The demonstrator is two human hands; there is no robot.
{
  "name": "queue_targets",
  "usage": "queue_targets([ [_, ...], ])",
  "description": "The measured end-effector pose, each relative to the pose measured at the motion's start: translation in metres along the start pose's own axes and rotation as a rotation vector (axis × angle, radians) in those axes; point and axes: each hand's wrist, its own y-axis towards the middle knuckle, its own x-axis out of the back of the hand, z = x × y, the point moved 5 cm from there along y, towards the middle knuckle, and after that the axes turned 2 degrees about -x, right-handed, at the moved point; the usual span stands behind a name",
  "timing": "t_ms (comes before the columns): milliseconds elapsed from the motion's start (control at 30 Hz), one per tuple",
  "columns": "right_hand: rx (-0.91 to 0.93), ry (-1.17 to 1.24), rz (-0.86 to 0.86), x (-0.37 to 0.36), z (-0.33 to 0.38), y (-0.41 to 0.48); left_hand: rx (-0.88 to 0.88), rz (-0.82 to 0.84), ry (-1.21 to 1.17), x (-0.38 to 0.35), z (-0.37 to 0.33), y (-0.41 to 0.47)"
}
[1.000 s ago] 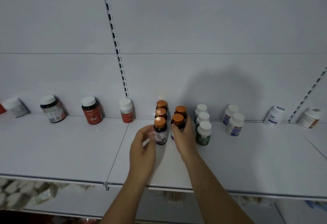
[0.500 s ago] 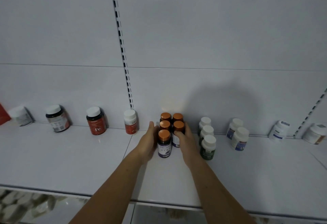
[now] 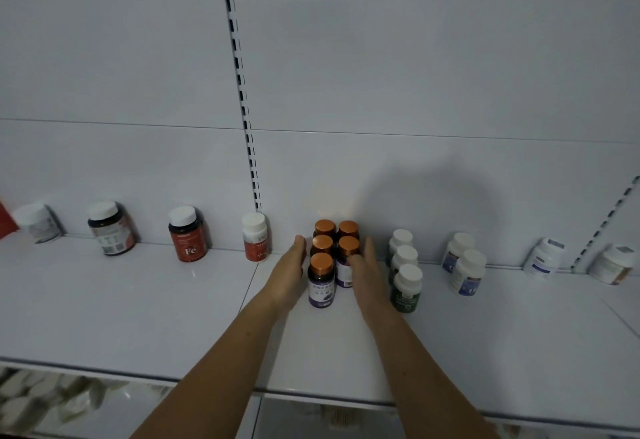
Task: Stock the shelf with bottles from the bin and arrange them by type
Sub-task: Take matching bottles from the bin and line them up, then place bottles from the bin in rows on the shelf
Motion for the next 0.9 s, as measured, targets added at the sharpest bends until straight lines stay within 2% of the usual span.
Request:
queue_targets([
  [100,0.179,-0.061,-0.002,0.003,0.026,-0.020,-0.225,-0.183,0.254,0.020,-0.039,-0.029],
  [167,0.307,-0.175,0.028,-0.002,0.048,-0.032,-0.390,-0.228,0.444,0.035,-0.064,-0.058],
  [267,0.509,-0.468,0.160,-0.027,0.078,-0.058,-0.574,-0.346,0.765,0.067,-0.090,-0.112],
  [333,0.692,-0.712,0.287,-0.055,0.092,-0.082,-0.610,-0.445,1.000,0.092,-0.097,-0.145],
  [433,0.826,-0.942,0.498,-0.109,0.095,-0.115,-0.492,-0.543,1.262,0.134,-0.091,-0.191],
  [567,0.971,-1.045,0.719,-0.193,0.075,-0.156,-0.217,-0.683,1.433,0.196,-0.065,-0.267],
  [733,1.069,-1.013,0.995,-0.299,0.034,-0.221,0.134,-0.840,1.466,0.273,-0.019,-0.385],
  [900,1.073,-0.986,1.223,-0.399,-0.015,-0.286,0.428,-0.975,1.341,0.341,0.044,-0.489],
])
